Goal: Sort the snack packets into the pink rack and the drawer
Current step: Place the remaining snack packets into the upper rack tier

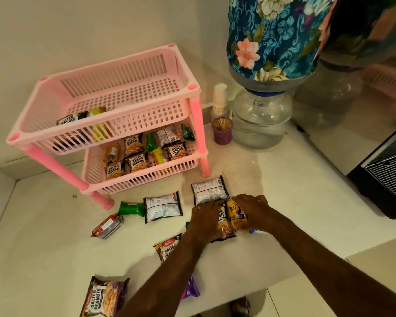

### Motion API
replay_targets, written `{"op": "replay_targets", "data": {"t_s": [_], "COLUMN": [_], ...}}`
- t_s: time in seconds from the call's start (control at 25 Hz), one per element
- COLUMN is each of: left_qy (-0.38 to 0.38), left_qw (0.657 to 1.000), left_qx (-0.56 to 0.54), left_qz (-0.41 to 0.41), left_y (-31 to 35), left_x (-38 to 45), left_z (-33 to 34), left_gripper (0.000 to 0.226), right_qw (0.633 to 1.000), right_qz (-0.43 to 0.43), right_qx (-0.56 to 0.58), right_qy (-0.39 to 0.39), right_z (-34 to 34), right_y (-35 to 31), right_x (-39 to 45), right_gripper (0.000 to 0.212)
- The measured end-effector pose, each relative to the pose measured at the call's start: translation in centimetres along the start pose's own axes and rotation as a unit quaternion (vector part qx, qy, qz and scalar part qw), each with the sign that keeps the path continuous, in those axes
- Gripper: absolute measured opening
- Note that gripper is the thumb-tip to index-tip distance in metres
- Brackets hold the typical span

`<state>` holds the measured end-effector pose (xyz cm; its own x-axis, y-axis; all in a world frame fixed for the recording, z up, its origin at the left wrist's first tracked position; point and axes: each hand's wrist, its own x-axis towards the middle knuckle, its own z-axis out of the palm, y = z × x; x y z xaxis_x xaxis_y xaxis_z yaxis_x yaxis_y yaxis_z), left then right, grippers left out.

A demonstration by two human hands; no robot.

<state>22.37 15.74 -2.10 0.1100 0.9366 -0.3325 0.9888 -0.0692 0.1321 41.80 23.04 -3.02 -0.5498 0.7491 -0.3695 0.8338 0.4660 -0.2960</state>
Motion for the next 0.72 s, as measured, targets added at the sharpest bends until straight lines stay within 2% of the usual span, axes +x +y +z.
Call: {"op": "replay_targets", "data": {"t_s": [0.12,0.24,0.36,0.52,0.72], "left_qy": [-0.007,0.031,0.073,0.139,0.23], "left_qw": [1.0,0.999,0.997,0.99,0.973], "left_qx": [0.028,0.025,-0.004,-0.026,-0.031], "left_qz": [-0.001,0.001,0.001,-0.006,0.011], "left_y": [0.2,0.2,0.2,0.2,-1.5], "left_x": [0.1,0.0,-0.7,-2.7,-5.6], "left_z": [0.5,0.9,0.3,-3.2,-12.1], "left_gripper": [0.107,0.091,0.086,0.081,0.071], "right_qw": [1.0,0.998,0.995,0.987,0.972], "right_qz": [-0.011,-0.022,-0.031,-0.05,-0.112], "right_qx": [0.014,0.048,0.078,0.124,0.13], "right_qy": [0.017,0.027,0.05,0.085,0.163], "right_z": [0.5,0.7,-0.1,-4.0,-12.0], "right_y": [0.3,0.7,0.6,-0.1,-3.0], "right_x": [0.2,-0.1,-0.3,-0.5,-0.9], "right_gripper": [0.079,0.07,0.064,0.068,0.081]}}
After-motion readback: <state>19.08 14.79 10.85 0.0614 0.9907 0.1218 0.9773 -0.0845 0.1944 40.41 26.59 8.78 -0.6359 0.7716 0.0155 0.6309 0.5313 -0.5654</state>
